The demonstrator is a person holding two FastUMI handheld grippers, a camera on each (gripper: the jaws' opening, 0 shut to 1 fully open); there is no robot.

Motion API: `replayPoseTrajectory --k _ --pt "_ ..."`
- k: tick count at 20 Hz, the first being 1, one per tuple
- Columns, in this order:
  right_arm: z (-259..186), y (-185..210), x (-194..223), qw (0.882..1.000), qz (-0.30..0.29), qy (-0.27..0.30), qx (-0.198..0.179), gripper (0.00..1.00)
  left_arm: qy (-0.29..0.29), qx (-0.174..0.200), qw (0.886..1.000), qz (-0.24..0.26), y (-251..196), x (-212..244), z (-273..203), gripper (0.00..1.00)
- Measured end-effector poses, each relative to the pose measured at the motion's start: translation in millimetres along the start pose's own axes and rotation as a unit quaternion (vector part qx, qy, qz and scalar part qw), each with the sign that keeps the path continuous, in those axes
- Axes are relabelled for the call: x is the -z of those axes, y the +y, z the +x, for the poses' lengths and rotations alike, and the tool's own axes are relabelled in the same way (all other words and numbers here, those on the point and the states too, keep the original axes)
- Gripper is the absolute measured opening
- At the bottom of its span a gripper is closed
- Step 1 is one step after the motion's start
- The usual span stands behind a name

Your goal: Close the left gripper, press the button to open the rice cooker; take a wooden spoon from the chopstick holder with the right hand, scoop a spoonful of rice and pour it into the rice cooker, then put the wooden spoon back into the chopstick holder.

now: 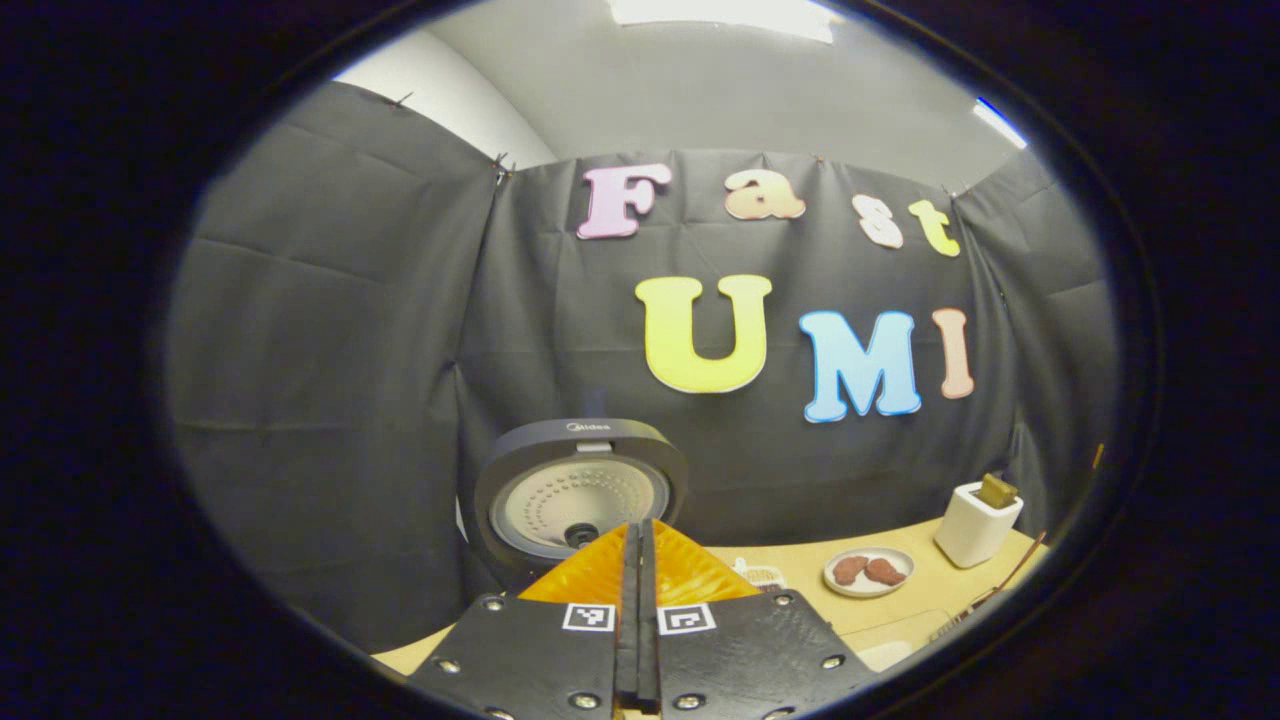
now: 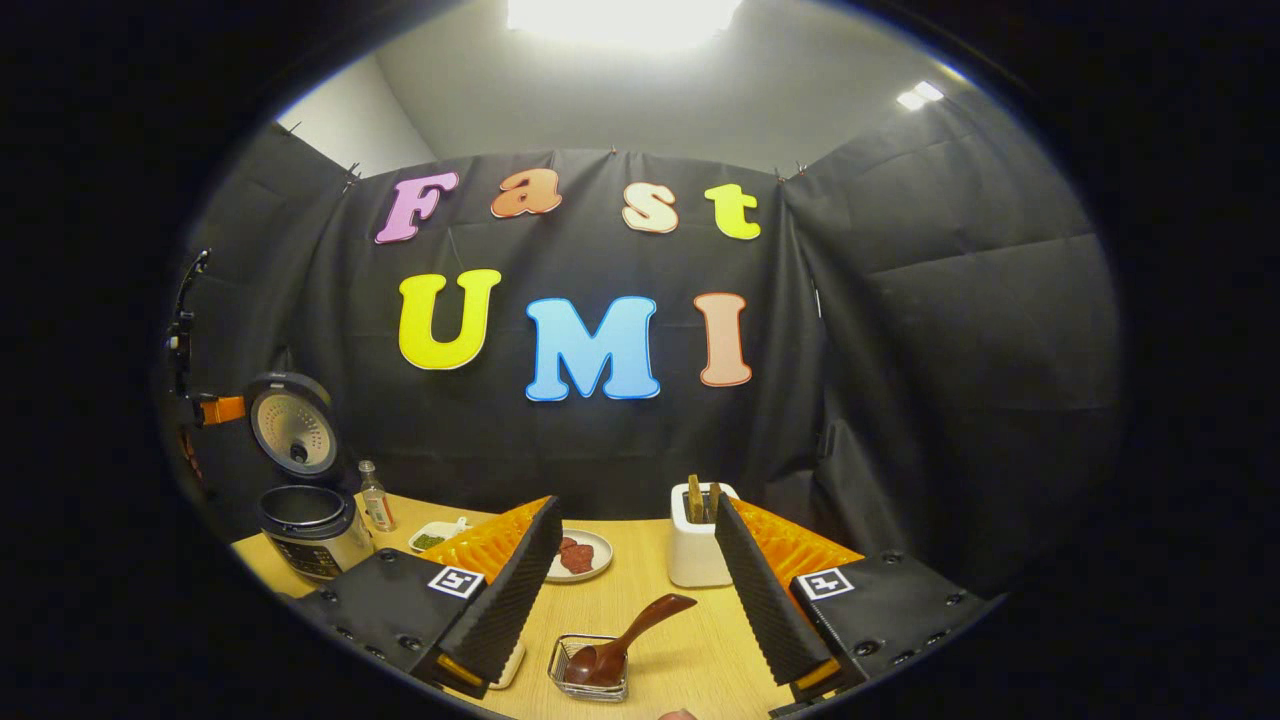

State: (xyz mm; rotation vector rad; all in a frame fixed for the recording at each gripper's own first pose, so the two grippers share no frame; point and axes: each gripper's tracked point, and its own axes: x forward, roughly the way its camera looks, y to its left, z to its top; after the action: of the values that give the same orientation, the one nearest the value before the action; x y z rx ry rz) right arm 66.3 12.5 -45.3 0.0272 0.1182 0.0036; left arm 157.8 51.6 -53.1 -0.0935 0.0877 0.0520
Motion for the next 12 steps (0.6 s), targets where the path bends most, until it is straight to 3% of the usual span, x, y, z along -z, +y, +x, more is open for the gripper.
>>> replayPoseTrajectory --k 2,6,7,8,9,12 --pt "6.9 -3.9 4.3 1.000 0.007 0.005 -0.003 0.98 -0.009 0.007 1.000 0.002 -5.7 -13.2 -18.1 0.05" --pt "23.4 -11.0 23.9 0.999 0.015 0.027 -0.011 0.98 -0.018 -0.013 1.000 0.011 0.7 -28.6 -49.9 0.67" --pt "28.7 -11.3 30.6 0.999 0.018 0.035 -0.014 0.98 -0.020 -0.016 1.000 0.012 2.1 -31.9 -58.8 0.65" --pt "33.0 -12.9 37.2 0.999 0.023 0.045 -0.016 0.98 -0.021 -0.020 0.999 0.013 3.7 -34.4 -66.9 0.75" --pt "37.7 -13.8 44.6 0.998 0.029 0.056 -0.019 0.98 -0.021 -0.024 0.999 0.014 6.0 -33.9 -73.2 0.78" --pt "50.8 -15.5 68.8 0.994 0.054 0.088 -0.024 0.97 -0.022 -0.041 0.999 0.015 18.4 -39.3 -91.5 0.78"
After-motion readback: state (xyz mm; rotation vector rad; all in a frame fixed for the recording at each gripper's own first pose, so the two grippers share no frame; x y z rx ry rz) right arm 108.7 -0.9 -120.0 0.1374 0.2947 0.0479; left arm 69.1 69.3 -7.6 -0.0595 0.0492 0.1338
